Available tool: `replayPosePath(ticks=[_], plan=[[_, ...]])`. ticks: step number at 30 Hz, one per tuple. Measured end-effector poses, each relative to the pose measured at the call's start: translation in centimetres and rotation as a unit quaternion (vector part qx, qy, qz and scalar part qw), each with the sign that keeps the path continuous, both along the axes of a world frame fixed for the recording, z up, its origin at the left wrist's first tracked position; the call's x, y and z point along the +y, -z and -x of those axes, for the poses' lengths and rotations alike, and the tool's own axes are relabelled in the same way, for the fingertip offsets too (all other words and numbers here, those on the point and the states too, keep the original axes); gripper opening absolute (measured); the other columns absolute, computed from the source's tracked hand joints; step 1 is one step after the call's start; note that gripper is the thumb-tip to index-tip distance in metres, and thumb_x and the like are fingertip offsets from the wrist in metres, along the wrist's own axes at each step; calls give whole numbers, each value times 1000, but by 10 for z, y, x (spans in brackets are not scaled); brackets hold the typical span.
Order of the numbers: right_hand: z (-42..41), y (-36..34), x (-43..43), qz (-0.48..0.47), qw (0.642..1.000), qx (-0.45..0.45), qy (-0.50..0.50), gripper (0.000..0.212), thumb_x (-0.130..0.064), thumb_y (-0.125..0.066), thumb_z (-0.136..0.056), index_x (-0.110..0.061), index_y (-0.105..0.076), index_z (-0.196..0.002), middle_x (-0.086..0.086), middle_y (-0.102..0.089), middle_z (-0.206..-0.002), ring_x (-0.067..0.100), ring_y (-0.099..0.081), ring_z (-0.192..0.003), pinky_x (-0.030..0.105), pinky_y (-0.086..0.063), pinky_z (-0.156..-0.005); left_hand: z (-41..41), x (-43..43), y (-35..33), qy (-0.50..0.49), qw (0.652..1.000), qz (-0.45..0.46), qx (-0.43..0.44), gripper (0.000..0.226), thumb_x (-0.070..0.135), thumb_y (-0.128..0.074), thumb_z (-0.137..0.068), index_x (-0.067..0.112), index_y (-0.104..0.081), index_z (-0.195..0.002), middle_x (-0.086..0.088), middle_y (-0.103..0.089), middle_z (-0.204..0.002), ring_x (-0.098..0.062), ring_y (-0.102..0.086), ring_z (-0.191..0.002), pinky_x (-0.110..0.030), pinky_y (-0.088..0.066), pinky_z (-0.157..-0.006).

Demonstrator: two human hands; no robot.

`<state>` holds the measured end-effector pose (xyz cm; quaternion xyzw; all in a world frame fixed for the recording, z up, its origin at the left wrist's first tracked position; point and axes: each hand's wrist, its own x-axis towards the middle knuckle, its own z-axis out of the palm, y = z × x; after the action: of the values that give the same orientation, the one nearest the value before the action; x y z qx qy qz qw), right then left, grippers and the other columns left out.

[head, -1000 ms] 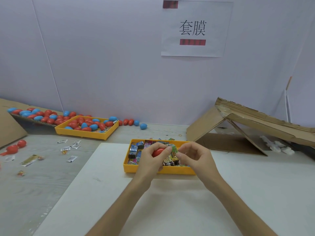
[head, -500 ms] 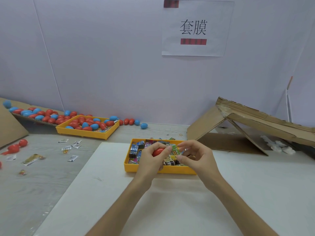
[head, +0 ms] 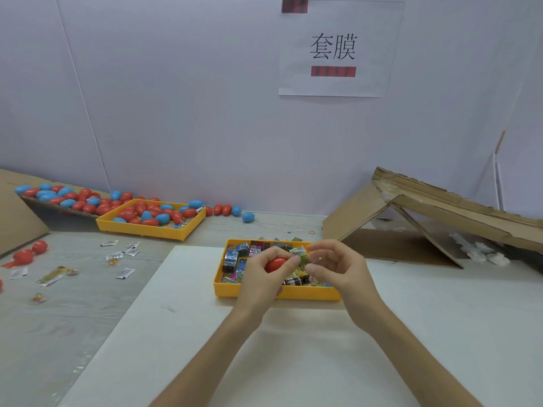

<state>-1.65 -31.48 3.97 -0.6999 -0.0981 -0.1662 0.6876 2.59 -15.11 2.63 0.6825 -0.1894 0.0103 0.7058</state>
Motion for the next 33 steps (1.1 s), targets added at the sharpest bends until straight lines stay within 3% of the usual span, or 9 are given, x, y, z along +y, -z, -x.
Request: replayPosePath(ticks=[3, 7, 10, 12, 16, 19, 23, 28, 33], plan=[[-1, 0, -3, -31, 999, 34, -13, 27, -14, -81, -74, -27, -75, -97, -1, -71, -83, 11, -65, -76, 24, -54, -66, 0, -1, 1, -2, 999, -19, -43, 10, 33, -76, -87, 38, -72, -79, 20, -64, -75, 3, -59, -70, -16, -47, -56], [-4, 4, -2, -18, 999, 44, 7, 27, -2, -77, -83, -27, -76, -94, 4, -75, -86, 15, -71, -84, 25, -56, -71, 0, -3, 4, -11, 996, -52, -75, 11, 35, -76, -88, 38, -70, -79, 20, -66, -80, 3, -61, -79, -20, -50, -62], [-4, 4, -2, -25, 999, 40, 15, 24, -1, -75, -84, -23, -77, -94, 8, -76, -91, 16, -72, -85, 22, -55, -70, 0, -3, 3, -9, 998, -39, -58, 9, 38, -70, -91, 32, -71, -85, 18, -65, -77, 0, -60, -73, -20, -48, -60], [-4, 3, -3, -30, 999, 33, 27, 23, 1, -76, -83, -20, -77, -94, 8, -76, -89, 13, -71, -82, 18, -53, -68, -1, -3, 3, 7, 999, -15, -38, 16, 28, -59, -101, 28, -73, -93, 12, -60, -73, -4, -54, -65, -20, -44, -56], [-5, 1, -8, -32, 996, 19, 84, 21, 2, -75, -83, -16, -74, -94, 9, -76, -85, 13, -70, -79, 18, -52, -64, -1, -4, -1, 29, 999, 19, 2, 37, 6, -41, -105, 23, -73, -114, -6, -61, -93, -8, -54, -66, -24, -47, -57], [-6, 1, -10, -25, 994, 1, 108, 24, 2, -77, -83, -18, -73, -97, 4, -75, -80, 12, -71, -76, 18, -52, -61, 0, -5, -1, 23, 1000, 0, -11, 32, 10, -51, -104, 29, -66, -124, 2, -62, -111, -6, -63, -76, -22, -55, -66], [-6, 2, -9, 2, 993, -16, 113, 30, 1, -77, -82, -20, -71, -102, 7, -76, -82, 19, -73, -79, 27, -59, -70, -2, -3, 4, -8, 999, -7, -40, 39, 16, -73, -92, 38, -60, -120, 11, -67, -107, -2, -67, -95, -20, -56, -73], [-5, 4, -7, 26, 994, -27, 103, 31, 3, -76, -83, -23, -71, -101, 9, -75, -82, 23, -73, -81, 25, -56, -71, -4, -1, 2, -24, 998, 3, -52, 37, 12, -82, -83, 37, -67, -106, 30, -70, -99, 0, -68, -96, -16, -55, -77], [-4, 3, -7, 33, 996, -21, 86, 33, 3, -71, -87, -24, -72, -106, 6, -77, -86, 21, -74, -85, 25, -56, -74, -4, -2, 2, -28, 998, -3, -65, 37, 8, -84, -79, 36, -70, -100, 23, -72, -97, -1, -69, -93, -15, -53, -75]])
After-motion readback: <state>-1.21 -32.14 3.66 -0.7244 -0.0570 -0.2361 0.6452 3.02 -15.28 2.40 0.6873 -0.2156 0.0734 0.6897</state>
